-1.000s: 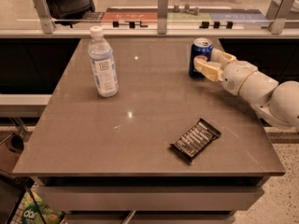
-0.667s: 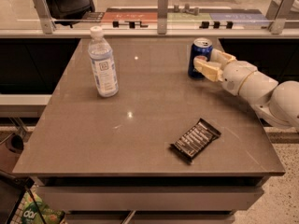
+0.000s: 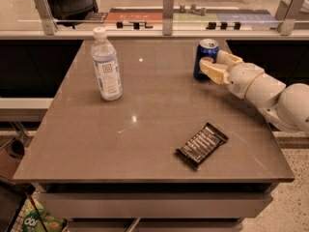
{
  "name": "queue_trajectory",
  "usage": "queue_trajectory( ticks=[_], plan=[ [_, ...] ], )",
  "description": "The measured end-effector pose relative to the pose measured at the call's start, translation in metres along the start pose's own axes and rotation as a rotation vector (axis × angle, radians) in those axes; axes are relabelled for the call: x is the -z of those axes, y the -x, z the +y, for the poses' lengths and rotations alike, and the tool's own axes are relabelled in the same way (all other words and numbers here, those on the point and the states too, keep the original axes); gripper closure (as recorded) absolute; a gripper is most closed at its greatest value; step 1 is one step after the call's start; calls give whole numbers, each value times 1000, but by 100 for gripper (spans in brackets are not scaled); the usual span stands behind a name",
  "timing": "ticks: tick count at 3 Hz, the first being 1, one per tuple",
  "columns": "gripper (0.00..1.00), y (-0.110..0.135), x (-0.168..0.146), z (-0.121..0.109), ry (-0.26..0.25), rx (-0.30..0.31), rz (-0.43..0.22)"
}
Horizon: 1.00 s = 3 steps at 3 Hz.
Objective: Place pepsi can upright
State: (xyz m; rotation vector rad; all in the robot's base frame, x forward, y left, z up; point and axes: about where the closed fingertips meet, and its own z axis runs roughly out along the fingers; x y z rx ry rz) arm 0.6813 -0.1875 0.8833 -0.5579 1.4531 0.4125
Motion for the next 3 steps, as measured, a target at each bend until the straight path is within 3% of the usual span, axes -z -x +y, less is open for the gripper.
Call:
queue_trajectory(
  ticks=[1, 2, 3],
  plan=[
    [12, 0, -2, 2, 4, 0, -1],
    [0, 1, -3, 3, 7, 0, -1],
    [0, 1, -3, 3, 7, 0, -1]
  ],
)
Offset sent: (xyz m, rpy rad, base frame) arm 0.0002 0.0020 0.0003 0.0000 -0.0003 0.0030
